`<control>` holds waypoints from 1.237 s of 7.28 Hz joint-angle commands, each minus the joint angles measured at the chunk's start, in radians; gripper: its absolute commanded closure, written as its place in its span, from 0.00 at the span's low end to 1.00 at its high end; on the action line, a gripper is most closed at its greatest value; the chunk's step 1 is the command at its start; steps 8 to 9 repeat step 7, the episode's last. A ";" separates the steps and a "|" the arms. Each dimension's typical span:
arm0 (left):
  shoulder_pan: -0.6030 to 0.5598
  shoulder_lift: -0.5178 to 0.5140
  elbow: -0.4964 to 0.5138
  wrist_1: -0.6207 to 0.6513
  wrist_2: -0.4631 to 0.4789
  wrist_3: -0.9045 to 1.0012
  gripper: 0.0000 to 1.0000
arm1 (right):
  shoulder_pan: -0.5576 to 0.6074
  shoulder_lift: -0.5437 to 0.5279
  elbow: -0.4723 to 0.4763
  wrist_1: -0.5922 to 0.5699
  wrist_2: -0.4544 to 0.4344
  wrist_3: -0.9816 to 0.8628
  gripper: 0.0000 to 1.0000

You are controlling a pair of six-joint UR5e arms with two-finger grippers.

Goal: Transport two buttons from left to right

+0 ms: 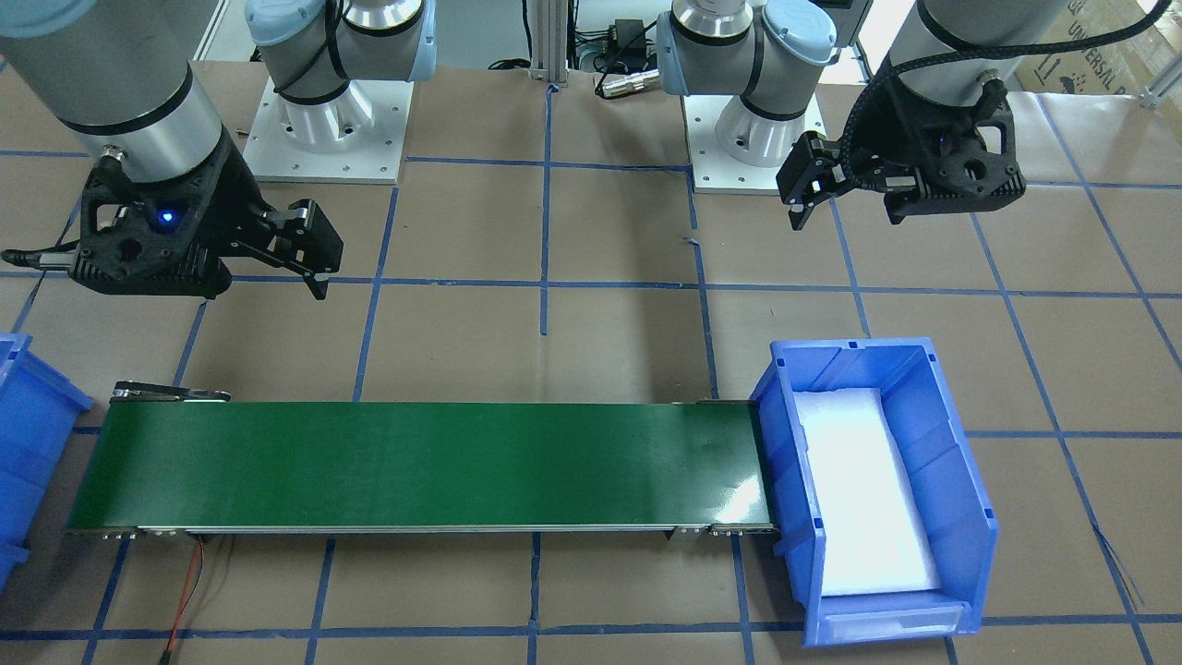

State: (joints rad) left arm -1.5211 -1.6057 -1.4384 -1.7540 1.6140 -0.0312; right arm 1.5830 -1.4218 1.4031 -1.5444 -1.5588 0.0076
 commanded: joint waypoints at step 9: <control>-0.001 -0.023 0.000 0.024 0.034 -0.009 0.00 | -0.003 0.001 -0.003 0.020 -0.007 0.002 0.00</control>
